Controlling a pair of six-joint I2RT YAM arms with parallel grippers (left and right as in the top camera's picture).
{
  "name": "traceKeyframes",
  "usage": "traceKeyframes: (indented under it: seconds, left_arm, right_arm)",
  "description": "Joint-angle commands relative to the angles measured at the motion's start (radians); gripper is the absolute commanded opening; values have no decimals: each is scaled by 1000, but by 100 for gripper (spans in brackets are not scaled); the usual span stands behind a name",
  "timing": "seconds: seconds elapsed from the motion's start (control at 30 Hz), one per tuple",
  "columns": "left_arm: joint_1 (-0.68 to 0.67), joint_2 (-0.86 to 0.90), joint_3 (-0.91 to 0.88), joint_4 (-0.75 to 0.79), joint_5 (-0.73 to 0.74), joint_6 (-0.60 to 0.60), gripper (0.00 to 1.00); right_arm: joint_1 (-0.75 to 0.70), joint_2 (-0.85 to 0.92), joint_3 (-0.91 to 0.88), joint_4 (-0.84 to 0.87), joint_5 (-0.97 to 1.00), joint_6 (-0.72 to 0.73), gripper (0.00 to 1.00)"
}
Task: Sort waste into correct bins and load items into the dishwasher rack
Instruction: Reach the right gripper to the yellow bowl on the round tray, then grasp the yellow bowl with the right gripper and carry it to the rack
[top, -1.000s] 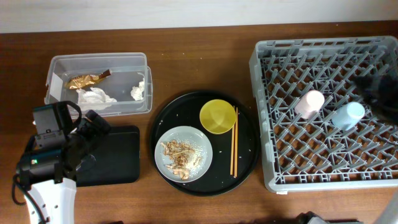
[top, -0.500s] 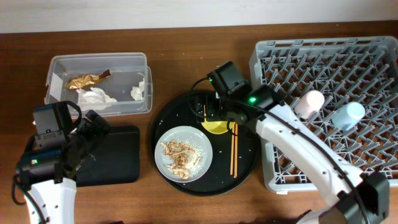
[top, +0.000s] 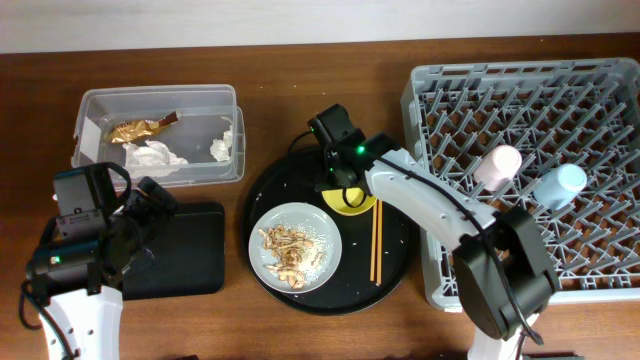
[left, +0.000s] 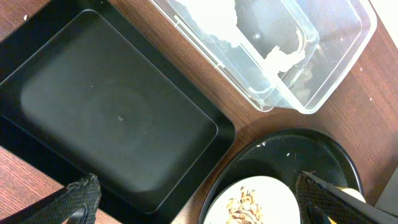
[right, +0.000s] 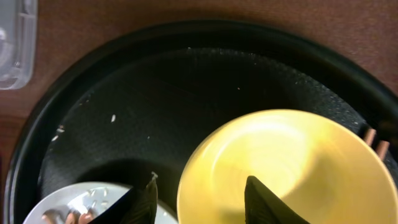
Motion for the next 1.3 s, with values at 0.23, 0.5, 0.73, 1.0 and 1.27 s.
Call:
traceKeyframes:
  seconds: [0.23, 0.5, 0.73, 1.0, 1.27]
  left_arm:
    - [1, -10, 1, 1, -7, 12, 100]
    - [1, -10, 1, 1, -7, 12, 99]
    - [1, -10, 1, 1, -7, 12, 99]
    - [1, -10, 1, 1, -7, 12, 99]
    - [1, -10, 1, 1, -7, 12, 99]
  right_arm:
    - [63, 64, -3, 41, 103, 91, 39]
    - [69, 64, -41, 38, 102, 95, 38]
    - [69, 64, -47, 30, 109, 109, 37]
    - [77, 81, -48, 23, 109, 112, 36]
    - [76, 79, -6, 13, 79, 111, 17]
